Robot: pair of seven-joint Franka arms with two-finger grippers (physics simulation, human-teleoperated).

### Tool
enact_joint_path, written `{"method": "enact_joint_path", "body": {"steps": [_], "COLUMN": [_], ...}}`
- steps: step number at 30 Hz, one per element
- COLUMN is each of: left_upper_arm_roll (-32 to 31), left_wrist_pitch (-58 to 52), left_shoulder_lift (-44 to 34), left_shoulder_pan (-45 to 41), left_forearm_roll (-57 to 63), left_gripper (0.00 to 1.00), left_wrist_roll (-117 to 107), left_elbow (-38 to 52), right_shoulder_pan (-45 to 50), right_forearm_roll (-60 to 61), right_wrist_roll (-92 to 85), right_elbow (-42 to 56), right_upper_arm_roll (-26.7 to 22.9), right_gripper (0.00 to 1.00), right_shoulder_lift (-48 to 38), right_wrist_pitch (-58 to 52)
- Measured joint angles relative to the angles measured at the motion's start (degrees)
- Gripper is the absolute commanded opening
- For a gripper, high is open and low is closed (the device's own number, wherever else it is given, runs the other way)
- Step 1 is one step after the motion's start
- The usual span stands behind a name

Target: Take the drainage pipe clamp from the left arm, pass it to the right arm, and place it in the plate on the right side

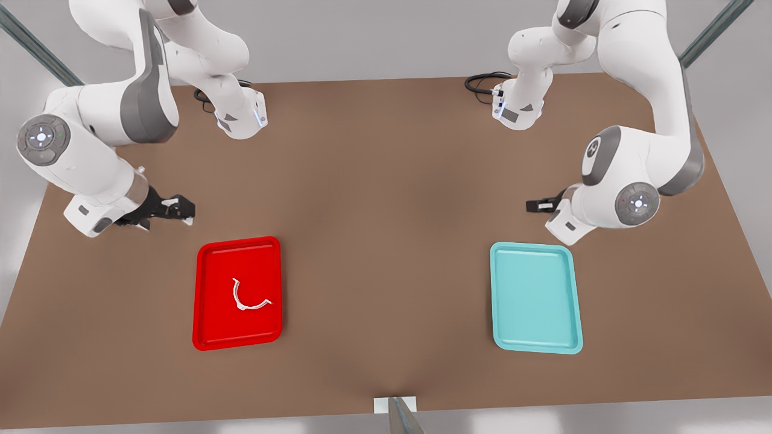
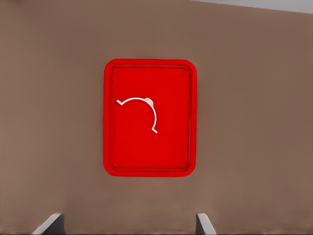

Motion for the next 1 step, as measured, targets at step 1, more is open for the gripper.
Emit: {"method": "enact_joint_path", "body": {"steps": [1], "left_upper_arm_roll": [-0.16], "left_wrist_pitch": [-0.33], "left_shoulder_lift": [0.06], "left_shoulder_pan": [-0.04], "left_forearm_roll": [-0.01], "left_gripper": [1.00], "left_wrist_roll": [0.57], "left_elbow": [-0.04], "right_shoulder_pan": [-0.05], "right_forearm_roll": [-0.02], "right_wrist_roll": [0.59], "right_elbow": [-0.32], "right_upper_arm_roll": [-0.03], "right_gripper": [1.00], "right_shoulder_lift": [-0.22], "right_wrist_pitch": [-1.25]}}
